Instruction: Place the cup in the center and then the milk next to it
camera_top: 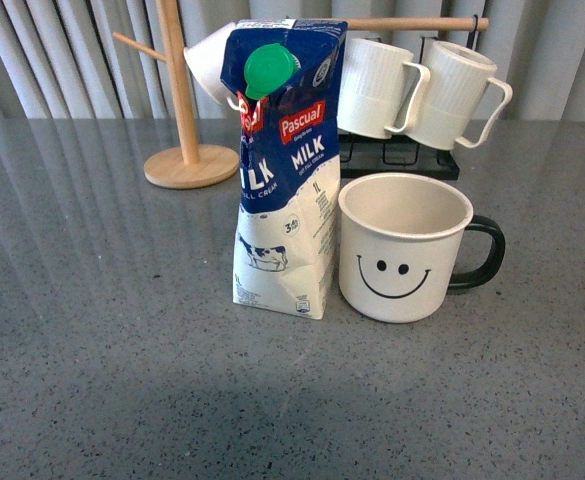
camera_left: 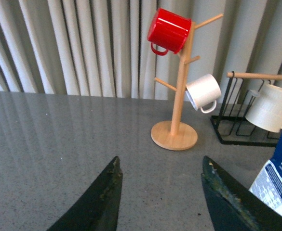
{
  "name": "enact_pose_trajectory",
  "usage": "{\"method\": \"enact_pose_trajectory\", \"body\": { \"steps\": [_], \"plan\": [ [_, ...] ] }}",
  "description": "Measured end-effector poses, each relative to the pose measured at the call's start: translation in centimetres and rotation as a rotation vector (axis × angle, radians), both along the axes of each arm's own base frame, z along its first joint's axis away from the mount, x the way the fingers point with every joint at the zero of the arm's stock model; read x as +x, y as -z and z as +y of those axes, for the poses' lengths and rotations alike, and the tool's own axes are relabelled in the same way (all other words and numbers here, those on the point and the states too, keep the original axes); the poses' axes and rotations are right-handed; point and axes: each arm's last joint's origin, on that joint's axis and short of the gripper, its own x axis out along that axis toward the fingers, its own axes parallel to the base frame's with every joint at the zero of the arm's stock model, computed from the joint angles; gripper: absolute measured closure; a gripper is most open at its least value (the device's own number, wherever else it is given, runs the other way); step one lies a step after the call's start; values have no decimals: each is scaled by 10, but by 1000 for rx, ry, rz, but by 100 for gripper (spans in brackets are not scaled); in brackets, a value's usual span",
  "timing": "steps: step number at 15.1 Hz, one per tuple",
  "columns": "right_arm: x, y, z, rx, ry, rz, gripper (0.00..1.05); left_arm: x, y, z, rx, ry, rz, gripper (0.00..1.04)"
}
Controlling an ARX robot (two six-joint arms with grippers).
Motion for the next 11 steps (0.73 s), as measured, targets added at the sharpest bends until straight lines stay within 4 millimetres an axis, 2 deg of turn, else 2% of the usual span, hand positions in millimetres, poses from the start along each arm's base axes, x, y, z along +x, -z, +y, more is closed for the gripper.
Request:
{"method": "enact_pose_trajectory", "body": {
  "steps": [2, 4, 11],
  "plan": [
    [0, 0, 0, 0, 0, 0, 7, -8, 17, 3, 0, 39, -12, 77],
    [0, 0, 0, 0, 0, 0, 7, -15, 41, 14, 1, -3, 3, 103],
    [0, 0, 0, 0, 0, 0, 7, -34, 79, 12, 3, 22, 2, 103]
  ]
}}
